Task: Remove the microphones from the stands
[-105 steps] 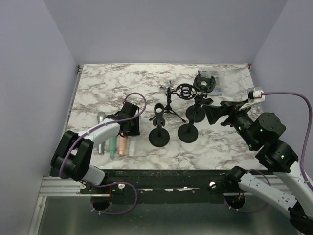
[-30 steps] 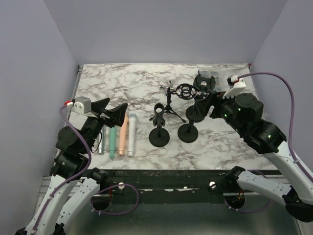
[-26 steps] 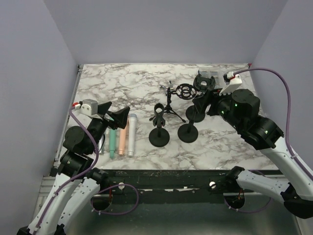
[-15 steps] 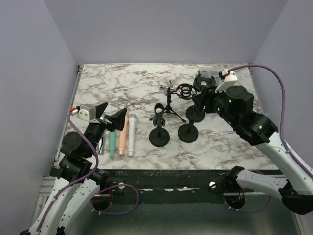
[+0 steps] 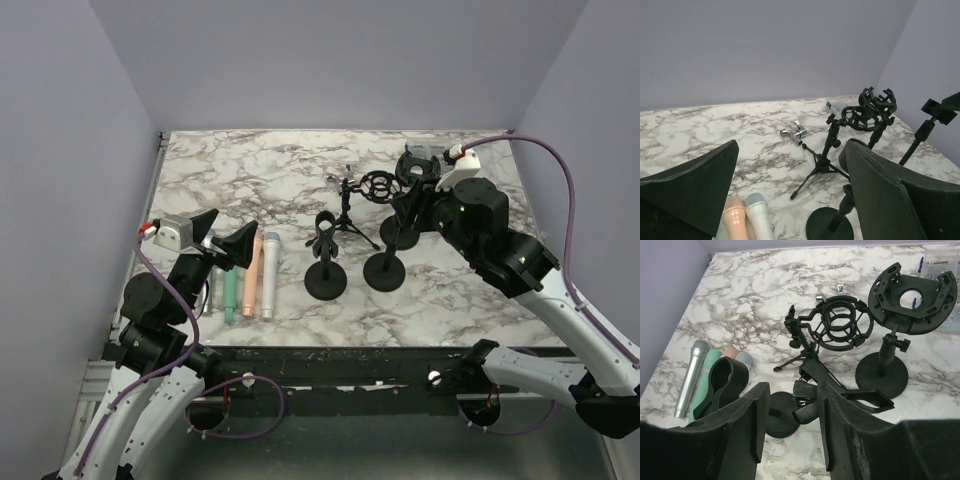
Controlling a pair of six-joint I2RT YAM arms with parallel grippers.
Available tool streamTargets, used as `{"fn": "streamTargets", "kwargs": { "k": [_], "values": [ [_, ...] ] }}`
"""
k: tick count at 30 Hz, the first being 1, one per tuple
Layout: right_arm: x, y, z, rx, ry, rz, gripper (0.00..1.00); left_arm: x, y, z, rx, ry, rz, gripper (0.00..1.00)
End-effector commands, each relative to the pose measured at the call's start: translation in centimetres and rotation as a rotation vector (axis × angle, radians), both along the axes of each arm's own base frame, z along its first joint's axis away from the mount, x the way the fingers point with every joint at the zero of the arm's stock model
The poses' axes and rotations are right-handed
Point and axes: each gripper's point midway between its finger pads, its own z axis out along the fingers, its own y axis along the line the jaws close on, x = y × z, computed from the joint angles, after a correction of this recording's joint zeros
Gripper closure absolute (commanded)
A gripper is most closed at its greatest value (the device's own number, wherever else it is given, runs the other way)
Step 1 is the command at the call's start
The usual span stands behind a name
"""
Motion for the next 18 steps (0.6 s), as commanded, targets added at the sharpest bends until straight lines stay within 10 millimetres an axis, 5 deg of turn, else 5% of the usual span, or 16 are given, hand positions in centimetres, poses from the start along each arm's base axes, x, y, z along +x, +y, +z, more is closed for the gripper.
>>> {"fn": "streamTargets", "kwargs": {
  "k": [1, 18],
  "values": [
    [-1.4, -0.4, -5.0, -0.056, 0.143, 0.000, 0.51, -0.1, 0.4, 0.3, 0.004, -0.018, 0.018, 0.09],
    [-3.3, -1.4, -11.2, -0.115, 0.290, -0.004, 0.53, -0.2, 0.5, 0.2, -0.001, -0.017, 0.018, 0.09]
  ]
}}
